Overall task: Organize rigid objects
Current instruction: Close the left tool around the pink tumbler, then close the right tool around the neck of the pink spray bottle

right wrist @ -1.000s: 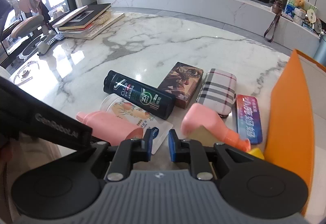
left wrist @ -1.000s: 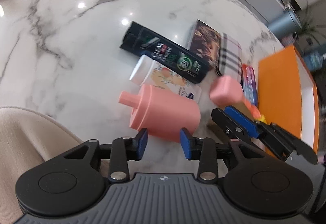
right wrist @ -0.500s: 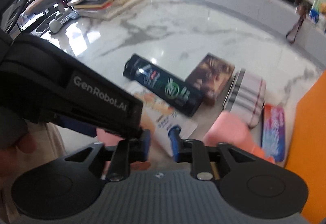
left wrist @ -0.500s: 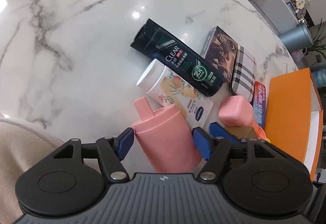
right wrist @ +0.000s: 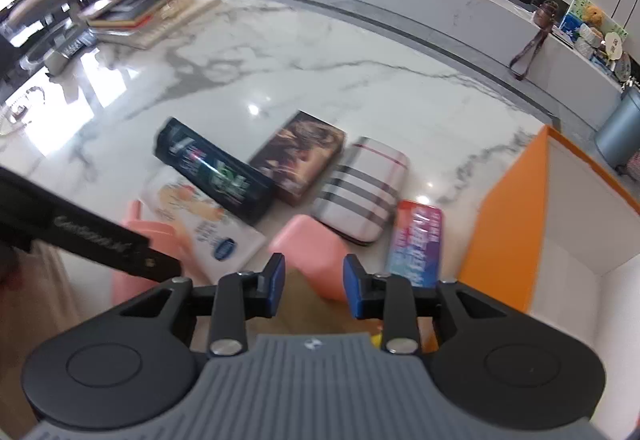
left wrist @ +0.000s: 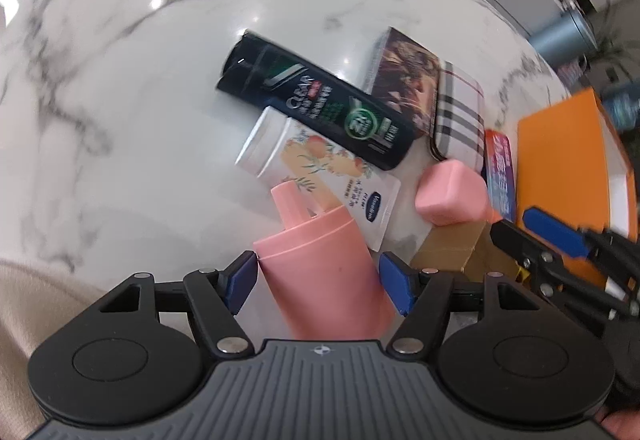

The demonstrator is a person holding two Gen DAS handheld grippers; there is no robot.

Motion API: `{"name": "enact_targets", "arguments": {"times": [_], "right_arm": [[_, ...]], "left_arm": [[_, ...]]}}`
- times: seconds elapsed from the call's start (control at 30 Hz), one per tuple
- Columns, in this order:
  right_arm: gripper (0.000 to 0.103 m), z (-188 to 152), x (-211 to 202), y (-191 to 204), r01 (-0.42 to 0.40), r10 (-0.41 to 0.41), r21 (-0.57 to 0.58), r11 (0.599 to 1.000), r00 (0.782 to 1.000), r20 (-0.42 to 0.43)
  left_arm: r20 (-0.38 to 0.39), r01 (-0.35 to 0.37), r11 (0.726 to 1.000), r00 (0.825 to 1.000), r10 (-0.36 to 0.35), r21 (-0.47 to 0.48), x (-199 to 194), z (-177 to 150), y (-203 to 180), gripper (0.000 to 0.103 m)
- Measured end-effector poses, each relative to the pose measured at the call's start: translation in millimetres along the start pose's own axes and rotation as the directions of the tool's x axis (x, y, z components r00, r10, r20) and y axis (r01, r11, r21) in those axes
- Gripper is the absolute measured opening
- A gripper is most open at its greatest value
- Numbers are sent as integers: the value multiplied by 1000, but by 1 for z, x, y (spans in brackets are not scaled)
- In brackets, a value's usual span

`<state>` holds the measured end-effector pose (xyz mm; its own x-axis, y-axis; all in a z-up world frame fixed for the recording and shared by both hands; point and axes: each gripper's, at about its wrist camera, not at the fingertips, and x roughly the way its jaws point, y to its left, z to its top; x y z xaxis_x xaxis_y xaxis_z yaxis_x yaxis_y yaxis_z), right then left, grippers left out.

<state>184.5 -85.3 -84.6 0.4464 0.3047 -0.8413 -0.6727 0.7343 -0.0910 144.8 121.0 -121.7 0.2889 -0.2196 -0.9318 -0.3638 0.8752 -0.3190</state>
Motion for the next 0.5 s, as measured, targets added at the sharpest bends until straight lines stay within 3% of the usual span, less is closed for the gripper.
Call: {"name": "enact_targets", "arguments": {"times": [0.27,0.4,0.5], "right_arm": [[36,12,7,-19,4,-12,-82,997,994,-107],[35,17,12,-19,-34,-3,-210,977,985,-175],[35,15,23,-13,-67,-14,-342,937,973,-230]], "left_arm": [[124,-20,986,992,-1,167,-24,-4,-23,73],[185,-30,979,983,-8,204,-30,5,-30,73],[208,-33,975,978,-14,221,-32,11,-34,73]]}}
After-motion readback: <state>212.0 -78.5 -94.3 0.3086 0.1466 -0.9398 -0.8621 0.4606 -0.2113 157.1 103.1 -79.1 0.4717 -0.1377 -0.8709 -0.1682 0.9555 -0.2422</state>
